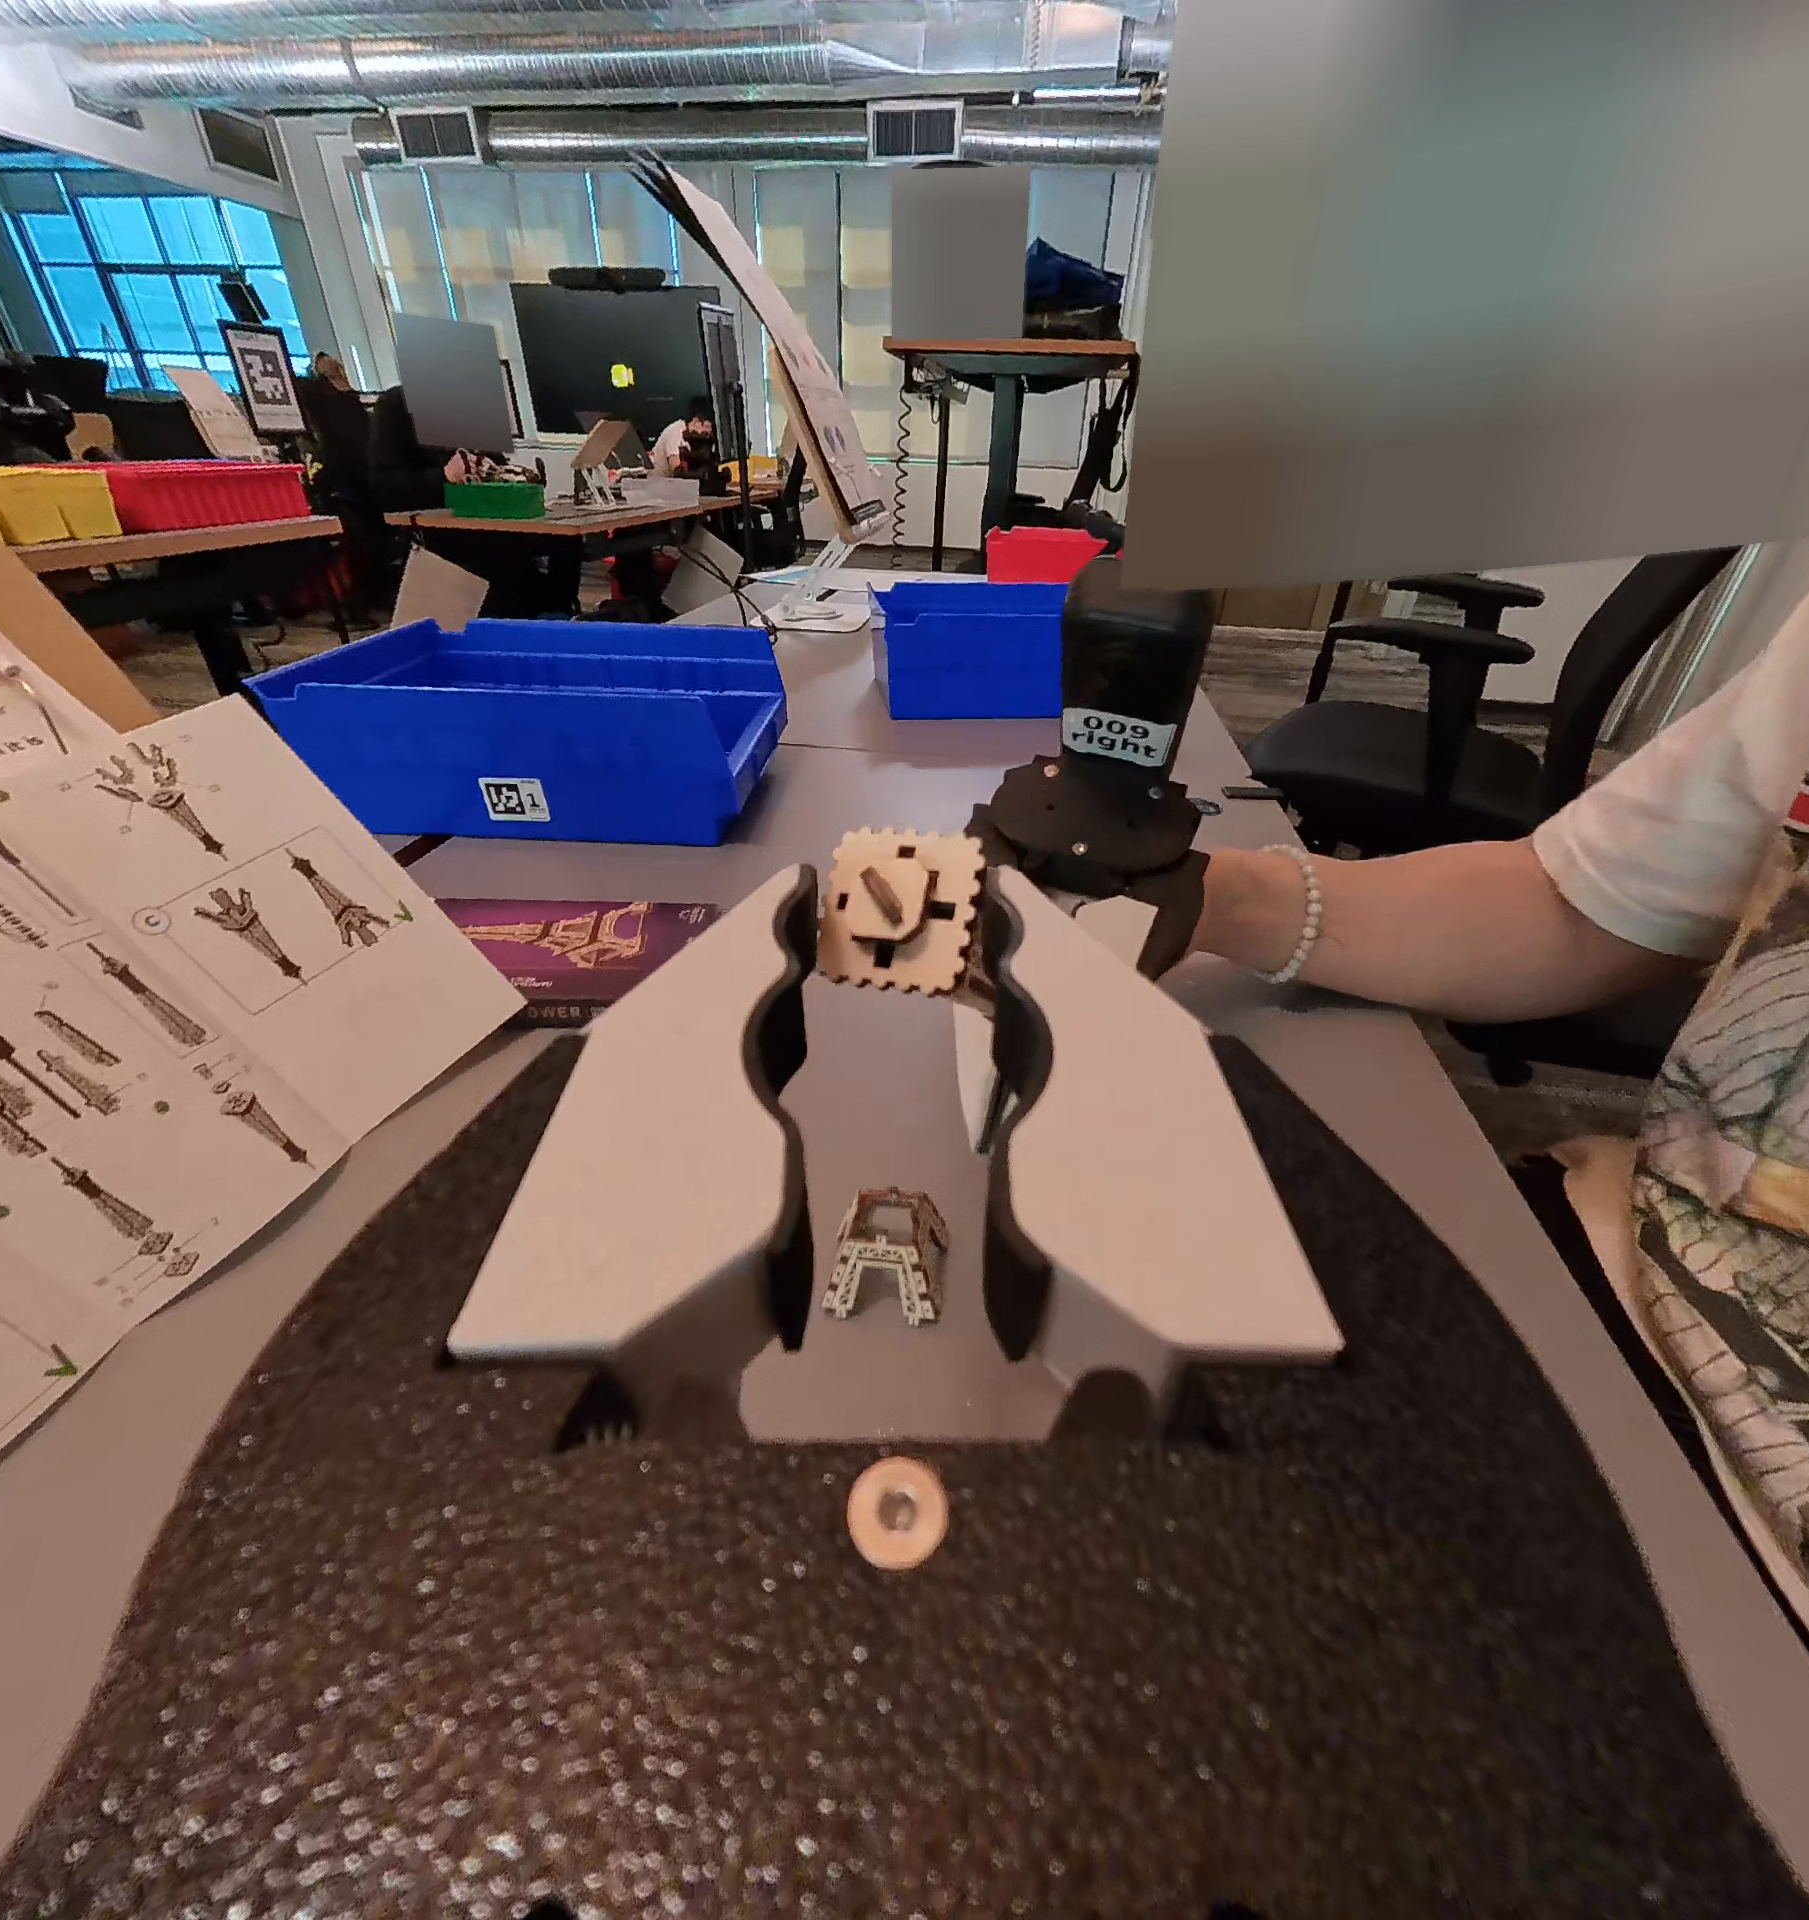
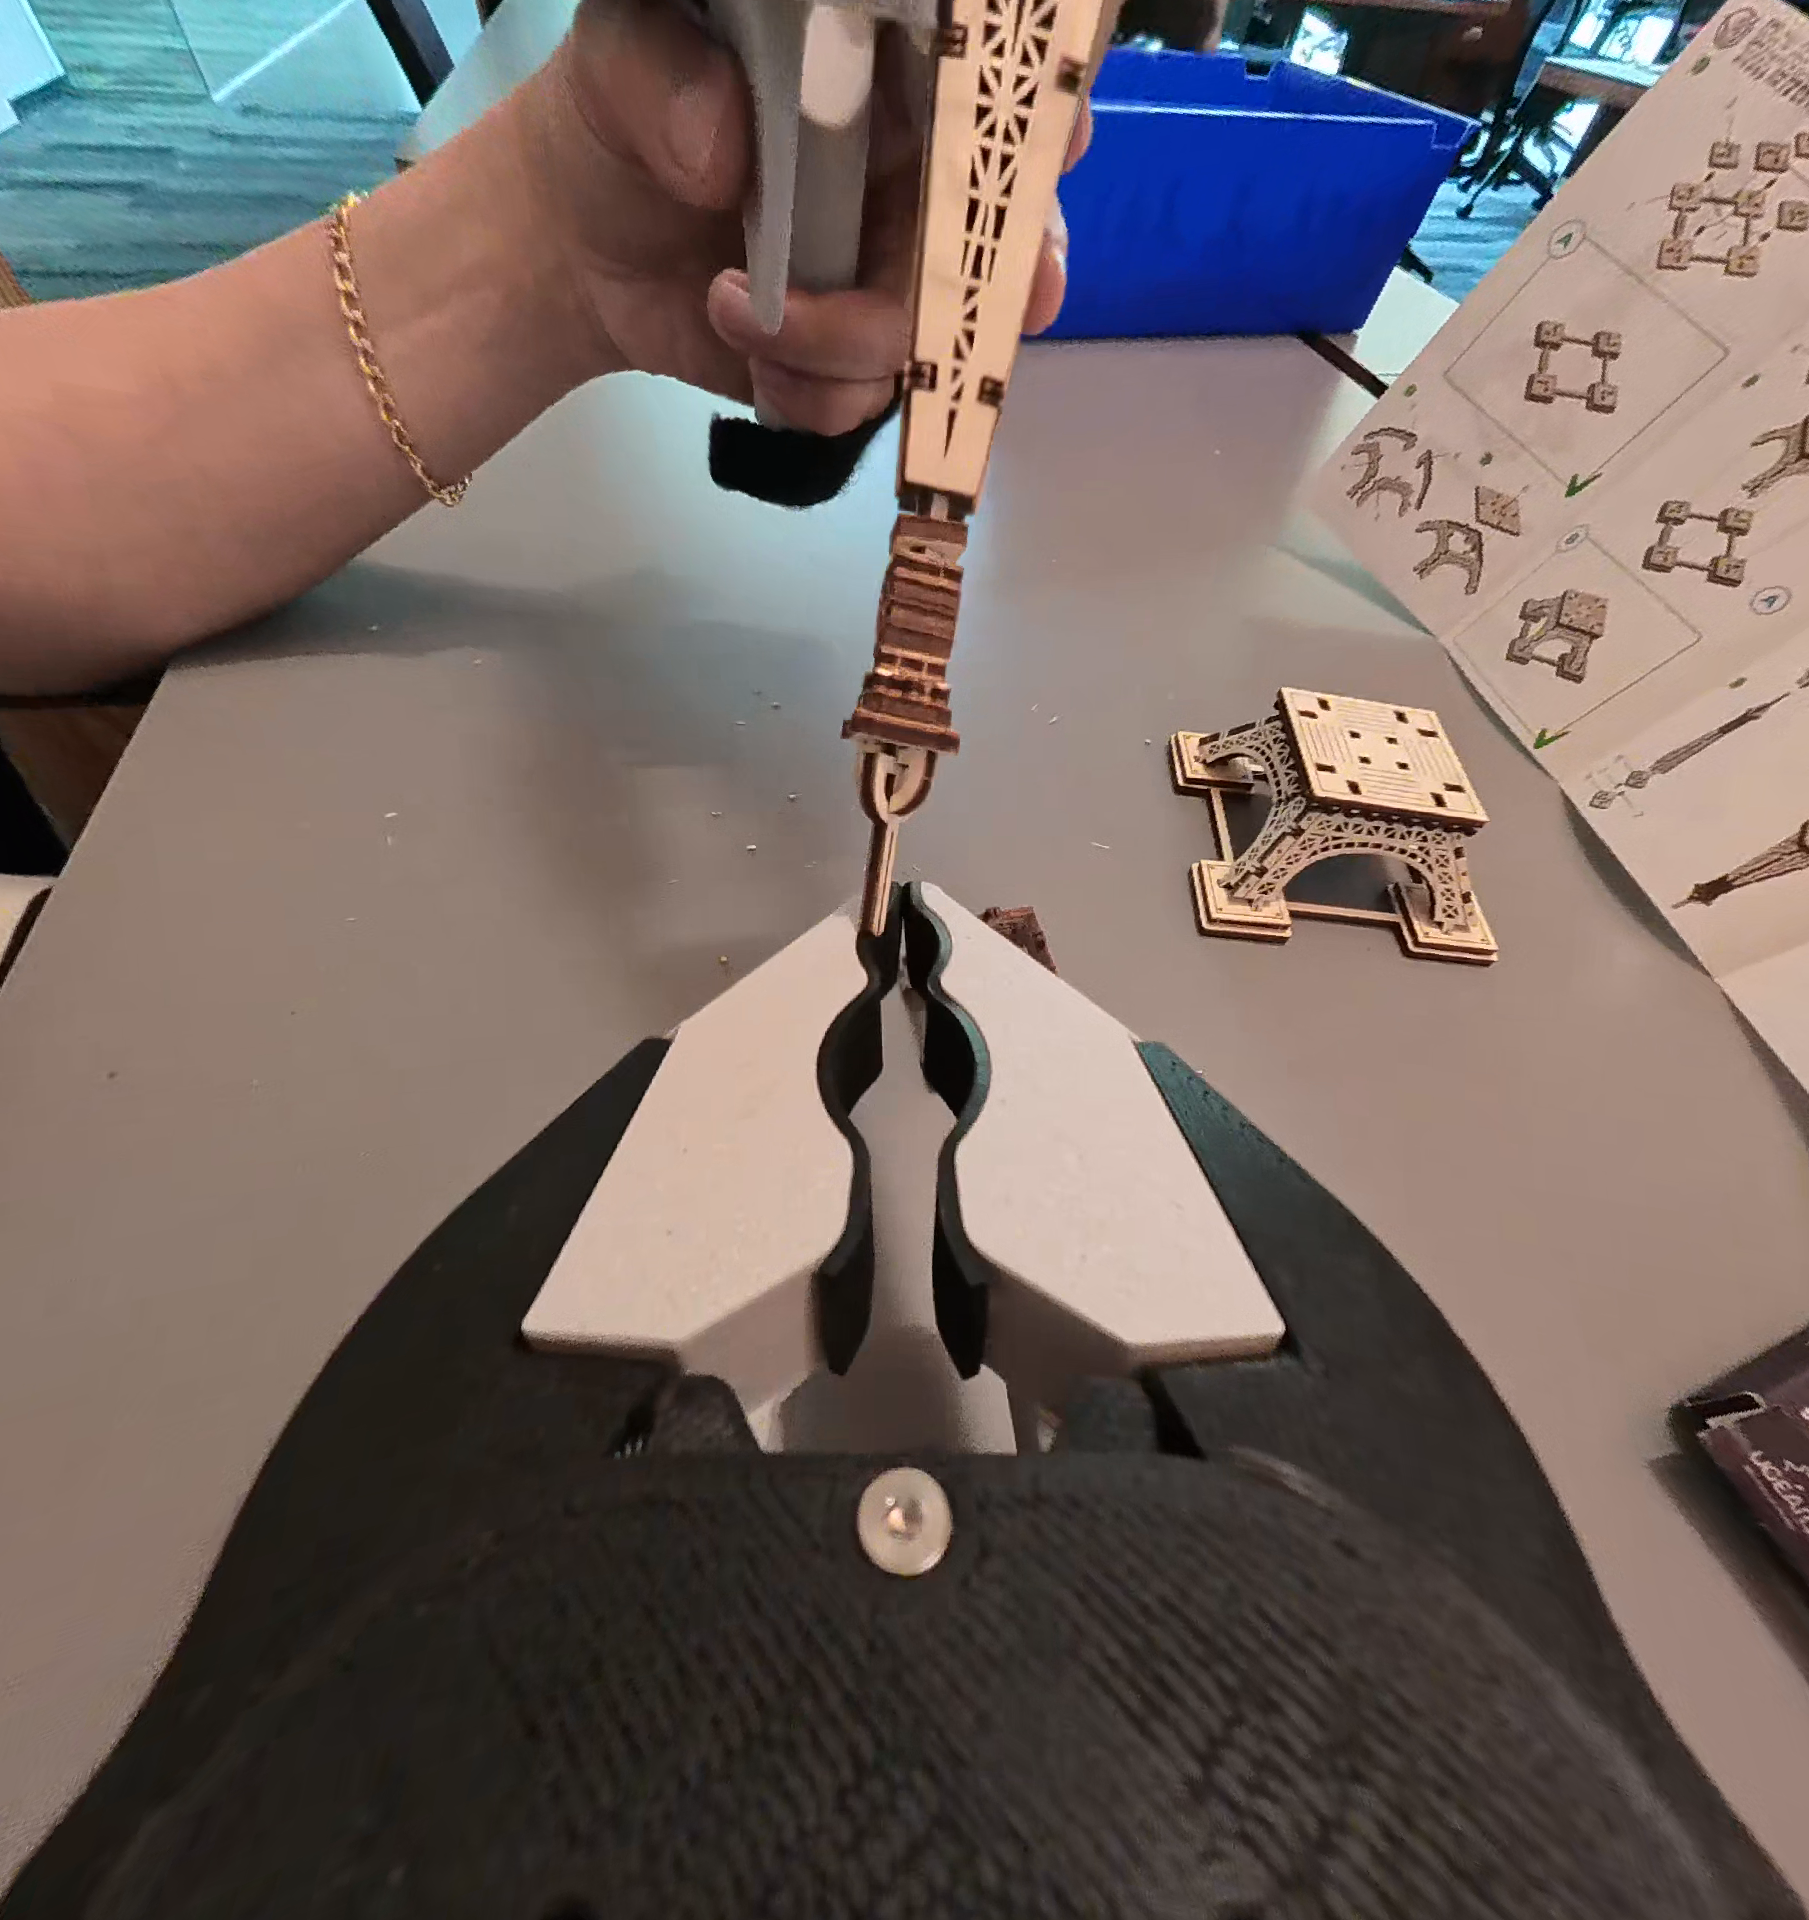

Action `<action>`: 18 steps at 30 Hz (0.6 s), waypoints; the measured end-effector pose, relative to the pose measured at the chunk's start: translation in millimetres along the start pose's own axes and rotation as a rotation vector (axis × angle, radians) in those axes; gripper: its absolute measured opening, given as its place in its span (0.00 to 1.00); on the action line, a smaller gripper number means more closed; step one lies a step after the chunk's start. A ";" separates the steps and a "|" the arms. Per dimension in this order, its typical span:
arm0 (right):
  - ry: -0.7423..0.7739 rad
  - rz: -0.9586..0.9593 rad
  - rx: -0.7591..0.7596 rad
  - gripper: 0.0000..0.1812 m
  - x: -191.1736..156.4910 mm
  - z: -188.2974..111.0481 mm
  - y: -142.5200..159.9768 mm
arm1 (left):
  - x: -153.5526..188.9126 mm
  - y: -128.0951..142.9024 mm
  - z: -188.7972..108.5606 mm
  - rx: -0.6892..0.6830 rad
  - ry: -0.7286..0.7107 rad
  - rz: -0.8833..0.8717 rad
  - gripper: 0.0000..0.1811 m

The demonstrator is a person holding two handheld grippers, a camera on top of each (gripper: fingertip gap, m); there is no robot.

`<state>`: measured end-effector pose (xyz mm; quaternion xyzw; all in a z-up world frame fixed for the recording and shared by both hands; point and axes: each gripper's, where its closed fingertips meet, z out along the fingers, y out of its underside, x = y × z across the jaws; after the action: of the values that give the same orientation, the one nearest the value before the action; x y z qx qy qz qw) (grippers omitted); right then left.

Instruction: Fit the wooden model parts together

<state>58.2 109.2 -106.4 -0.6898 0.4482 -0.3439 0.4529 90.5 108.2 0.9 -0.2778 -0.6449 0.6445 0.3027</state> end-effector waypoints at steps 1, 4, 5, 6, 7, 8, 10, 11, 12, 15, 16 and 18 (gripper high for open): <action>-0.006 0.001 -0.001 0.00 -1.2 0.2 -0.1 | 1.1 -2.3 -0.4 0.012 -0.001 -0.010 0.17; -0.043 0.045 0.064 0.00 -8.0 0.4 -12.4 | 3.4 -12.3 0.5 0.048 -0.023 -0.021 0.21; -0.058 0.065 0.097 0.00 -10.1 -0.2 -19.0 | 5.7 -15.6 2.3 0.052 -0.023 -0.013 0.19; -0.073 0.089 0.131 0.00 -11.9 -0.7 -25.5 | 8.4 -18.6 4.9 0.051 -0.021 0.000 0.12; -0.080 0.113 0.156 0.00 -12.8 -0.8 -30.6 | 10.5 -20.2 8.2 0.040 -0.022 0.017 0.00; -0.085 0.131 0.162 0.00 -13.5 -0.2 -32.4 | 10.6 -19.8 11.9 0.015 -0.033 0.034 0.00; -0.084 0.128 0.150 0.00 -14.6 1.3 -31.2 | 2.1 -12.3 14.8 -0.050 -0.095 0.064 0.00; -0.056 0.120 0.134 0.00 -10.5 0.9 -28.3 | -5.8 -5.4 12.6 -0.087 -0.151 0.062 0.00; -0.006 0.117 0.100 0.00 -1.3 -0.2 -21.8 | -10.2 2.9 8.5 -0.126 -0.193 0.045 0.07; 0.071 0.105 -0.034 0.00 15.9 -5.5 7.5 | -9.7 37.2 -14.4 -0.298 -0.289 0.011 0.16; 0.091 0.094 -0.044 0.00 18.8 -8.1 10.8 | -10.9 48.3 -26.0 -0.366 -0.345 0.034 0.15; 0.110 0.081 -0.039 0.00 20.7 -10.5 10.7 | -9.0 67.3 -47.1 -0.526 -0.409 0.082 0.14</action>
<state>53.1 84.6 -111.2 -0.6597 0.5066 -0.3540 0.4275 129.6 133.7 -67.3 -0.2372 -0.8247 0.5101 0.0588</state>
